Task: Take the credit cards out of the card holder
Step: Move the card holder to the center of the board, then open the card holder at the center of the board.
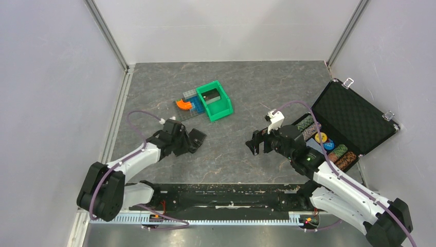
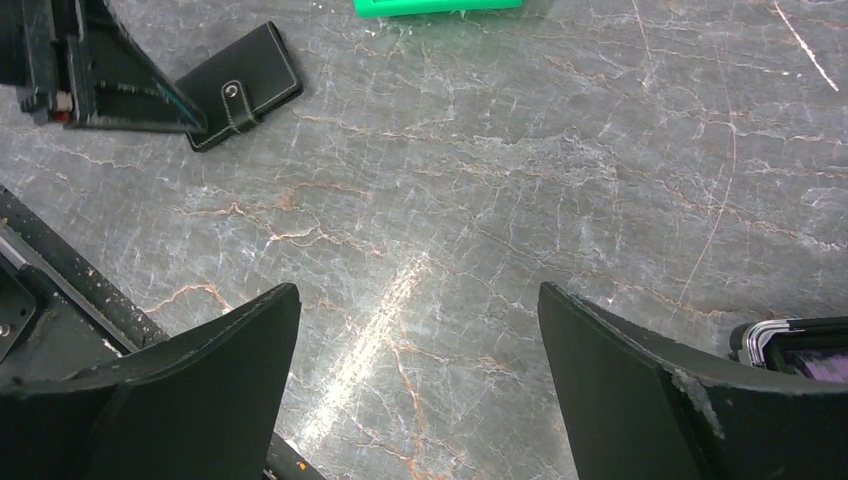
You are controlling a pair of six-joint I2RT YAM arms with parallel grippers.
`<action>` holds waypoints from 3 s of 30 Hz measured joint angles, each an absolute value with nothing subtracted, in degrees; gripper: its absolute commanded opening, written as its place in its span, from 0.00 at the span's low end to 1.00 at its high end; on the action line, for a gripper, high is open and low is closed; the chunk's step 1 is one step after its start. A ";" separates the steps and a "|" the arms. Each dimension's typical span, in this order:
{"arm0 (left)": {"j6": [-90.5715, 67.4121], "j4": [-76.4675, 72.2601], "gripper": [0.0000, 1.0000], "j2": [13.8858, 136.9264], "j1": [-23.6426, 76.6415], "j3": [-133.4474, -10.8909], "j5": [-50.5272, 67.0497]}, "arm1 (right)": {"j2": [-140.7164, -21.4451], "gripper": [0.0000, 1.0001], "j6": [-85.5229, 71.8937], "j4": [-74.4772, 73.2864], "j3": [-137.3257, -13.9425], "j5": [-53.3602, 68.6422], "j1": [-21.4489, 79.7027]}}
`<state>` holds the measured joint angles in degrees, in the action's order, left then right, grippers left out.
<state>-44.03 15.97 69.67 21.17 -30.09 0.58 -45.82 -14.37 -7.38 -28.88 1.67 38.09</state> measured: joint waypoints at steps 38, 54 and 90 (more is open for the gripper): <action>-36.95 17.28 0.47 82.85 23.75 -41.93 -2.48 | -47.42 0.79 -19.73 -6.50 -28.88 2.98 38.09; -45.19 -0.40 0.49 78.61 32.36 -30.70 14.15 | -54.35 0.60 -24.69 -3.22 -28.88 4.91 40.25; -48.18 29.43 0.77 35.55 33.45 -27.00 -15.86 | -99.92 0.43 -24.43 -2.28 -57.87 -15.22 58.04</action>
